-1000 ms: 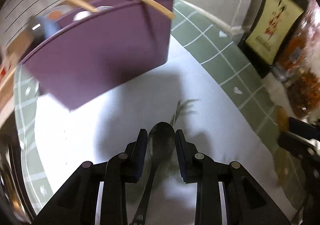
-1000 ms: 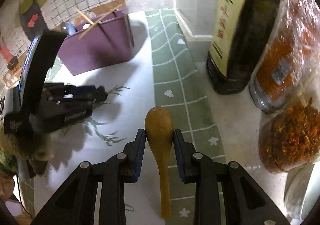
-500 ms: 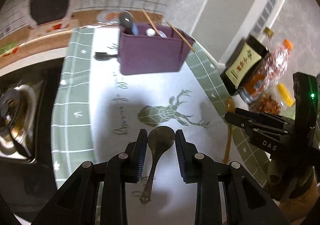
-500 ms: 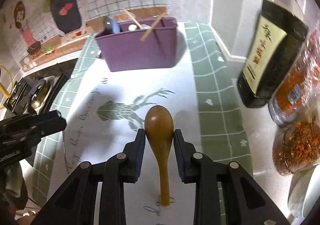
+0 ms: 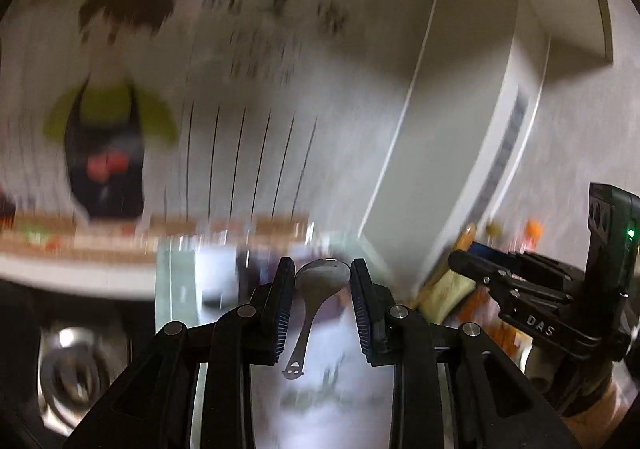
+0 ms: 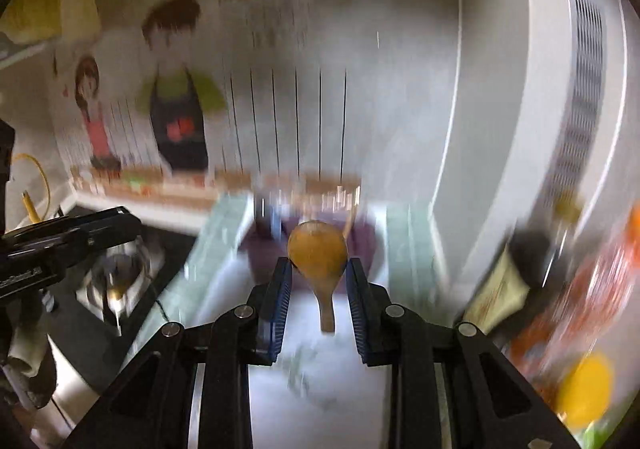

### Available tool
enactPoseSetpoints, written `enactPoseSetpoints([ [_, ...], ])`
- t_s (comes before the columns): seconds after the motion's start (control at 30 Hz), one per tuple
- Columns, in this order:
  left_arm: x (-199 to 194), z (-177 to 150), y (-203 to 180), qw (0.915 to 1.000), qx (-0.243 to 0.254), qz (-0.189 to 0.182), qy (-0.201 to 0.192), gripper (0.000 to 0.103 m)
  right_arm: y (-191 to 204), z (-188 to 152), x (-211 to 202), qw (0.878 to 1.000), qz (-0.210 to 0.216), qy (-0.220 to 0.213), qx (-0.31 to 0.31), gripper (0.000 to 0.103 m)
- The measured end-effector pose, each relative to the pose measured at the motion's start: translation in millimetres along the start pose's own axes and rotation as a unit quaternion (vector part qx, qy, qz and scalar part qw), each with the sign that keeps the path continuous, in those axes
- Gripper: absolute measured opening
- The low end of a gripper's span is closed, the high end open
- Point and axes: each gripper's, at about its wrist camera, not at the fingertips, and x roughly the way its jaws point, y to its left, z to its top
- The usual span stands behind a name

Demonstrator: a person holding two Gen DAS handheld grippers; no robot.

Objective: Organize utensils

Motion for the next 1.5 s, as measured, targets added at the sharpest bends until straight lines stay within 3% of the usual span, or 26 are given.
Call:
enactPoseSetpoints([
  [0.17,24,56,3,0.9988,-0.013,-0.008,-0.046,0.029,-18,70,2,0.998,0.017,-0.066,0.007,0.025],
  [0.37,79,62,22,0.9987,-0.045,0.005,-0.024,0.029,-40,92,50,0.997,0.032,-0.068,0.033,0.025],
  [0.57,123,42,40,0.9979,-0.060,0.021,0.009,0.029,-39,77,112,0.998,0.048,-0.020,0.042,0.025],
  [0.83,162,22,62,0.9961,-0.083,0.014,0.025,0.029,-29,47,173,0.997,0.045,0.046,0.034,0.025],
  [0.9,171,16,66,0.9953,-0.090,0.009,0.035,0.036,-31,41,183,0.996,0.043,0.062,0.039,0.025],
  [0.93,175,12,70,0.9943,-0.097,0.012,0.043,0.045,-32,37,190,0.995,0.045,0.081,0.046,0.028],
  [1.0,176,5,77,0.9922,-0.111,0.022,0.052,0.048,-36,30,196,0.991,0.051,0.110,0.058,0.036],
  [1.03,173,2,80,0.9912,-0.116,0.031,0.056,0.048,-38,25,195,0.990,0.047,0.118,0.066,0.042],
  [1.1,161,-2,81,0.9902,-0.117,0.045,0.062,0.048,-37,19,184,0.990,0.036,0.115,0.071,0.043],
  [1.3,87,-34,64,0.9877,-0.091,0.104,0.074,0.069,-33,-13,111,0.992,-0.002,0.084,0.093,0.056],
  [1.4,51,-61,47,0.9875,-0.056,0.124,0.080,0.080,-25,-34,70,0.992,-0.026,0.070,0.100,0.071],
  [1.47,30,-80,37,0.9878,-0.030,0.132,0.077,0.091,-15,-54,40,0.992,-0.053,0.061,0.100,0.089],
  [1.5,19,-92,31,0.9873,-0.014,0.140,0.075,0.099,-9,-65,28,0.991,-0.063,0.060,0.101,0.093],
])
